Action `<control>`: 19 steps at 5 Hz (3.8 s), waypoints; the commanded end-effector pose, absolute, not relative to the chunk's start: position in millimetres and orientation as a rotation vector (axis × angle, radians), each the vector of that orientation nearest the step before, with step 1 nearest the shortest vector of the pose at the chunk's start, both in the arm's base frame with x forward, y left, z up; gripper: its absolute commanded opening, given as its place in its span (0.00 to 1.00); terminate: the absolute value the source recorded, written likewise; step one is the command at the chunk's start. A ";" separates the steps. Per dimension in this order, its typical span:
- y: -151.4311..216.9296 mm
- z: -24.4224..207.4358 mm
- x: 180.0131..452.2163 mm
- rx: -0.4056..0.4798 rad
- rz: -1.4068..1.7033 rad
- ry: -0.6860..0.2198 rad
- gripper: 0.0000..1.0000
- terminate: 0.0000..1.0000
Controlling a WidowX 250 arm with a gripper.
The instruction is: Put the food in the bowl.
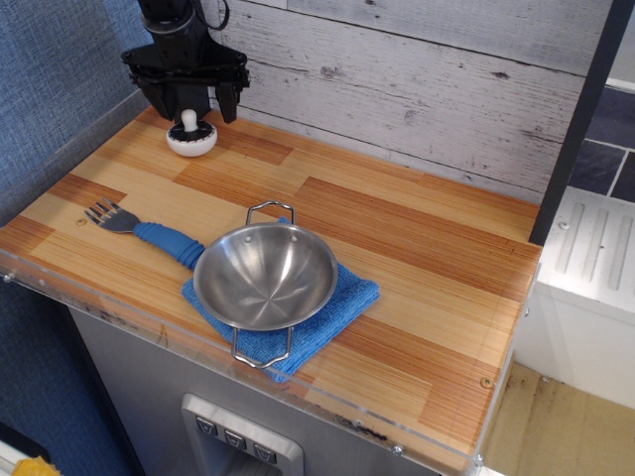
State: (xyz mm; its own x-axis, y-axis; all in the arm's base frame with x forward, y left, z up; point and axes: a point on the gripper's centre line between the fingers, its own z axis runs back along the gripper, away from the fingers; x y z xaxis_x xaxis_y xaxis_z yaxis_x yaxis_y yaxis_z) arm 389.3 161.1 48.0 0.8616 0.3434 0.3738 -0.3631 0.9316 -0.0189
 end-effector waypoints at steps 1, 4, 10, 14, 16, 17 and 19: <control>170.0 51.5 376.9 0.057 0.445 -0.356 0.00 0.00; 168.7 54.3 373.3 0.072 0.458 -0.351 0.00 0.00; 86.4 173.0 322.2 0.094 0.182 -0.615 0.00 0.00; 57.2 140.7 232.8 0.044 0.023 -0.526 0.00 0.00; 31.3 106.8 239.4 0.036 -0.072 -0.445 0.00 0.00; 19.6 95.3 243.7 0.034 -0.086 -0.415 0.00 0.00; 15.3 79.2 243.7 0.039 -0.078 -0.365 0.00 0.00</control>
